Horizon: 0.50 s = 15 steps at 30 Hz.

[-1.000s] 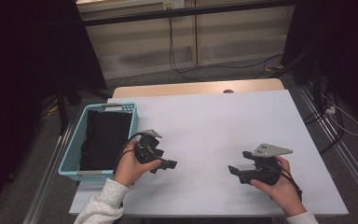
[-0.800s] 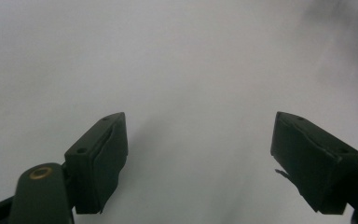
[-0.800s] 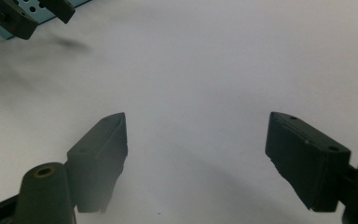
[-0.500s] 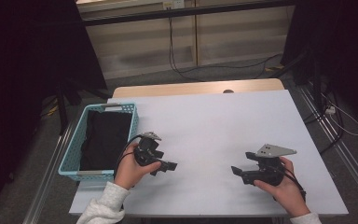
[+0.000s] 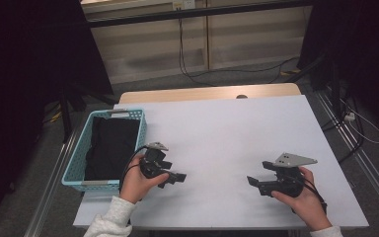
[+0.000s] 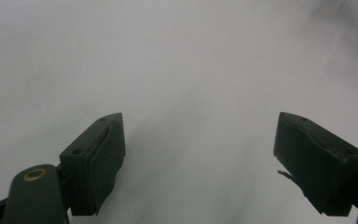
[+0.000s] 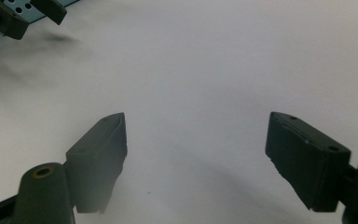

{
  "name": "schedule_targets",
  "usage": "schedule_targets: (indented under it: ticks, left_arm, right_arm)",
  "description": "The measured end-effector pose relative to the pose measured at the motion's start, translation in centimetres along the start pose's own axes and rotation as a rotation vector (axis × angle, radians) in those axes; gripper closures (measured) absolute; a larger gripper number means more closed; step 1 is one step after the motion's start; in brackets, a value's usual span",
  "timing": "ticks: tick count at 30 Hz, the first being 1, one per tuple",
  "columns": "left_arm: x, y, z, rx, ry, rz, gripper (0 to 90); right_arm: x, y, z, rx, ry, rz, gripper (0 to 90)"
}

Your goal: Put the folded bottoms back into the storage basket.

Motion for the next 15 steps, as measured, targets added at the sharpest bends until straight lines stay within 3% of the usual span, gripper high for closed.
schedule_targets:
  ticks: [15]
  left_arm:
    - [0.1, -0.2, 1.2, 0.026, 0.02, 0.01, 12.9]
  right_arm:
    - [-0.1, -0.2, 0.2, -0.007, -0.006, 0.0, 20.1]
Point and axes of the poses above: each handheld gripper's, and its own axes: x roughly forward along the jaws, z roughly out of its underside, y roughly to its right, the point moved 2 cm from there along x, roughly forward along the jaws, and after that the axes turned 3 degrees about -y, right-handed, at the moved point
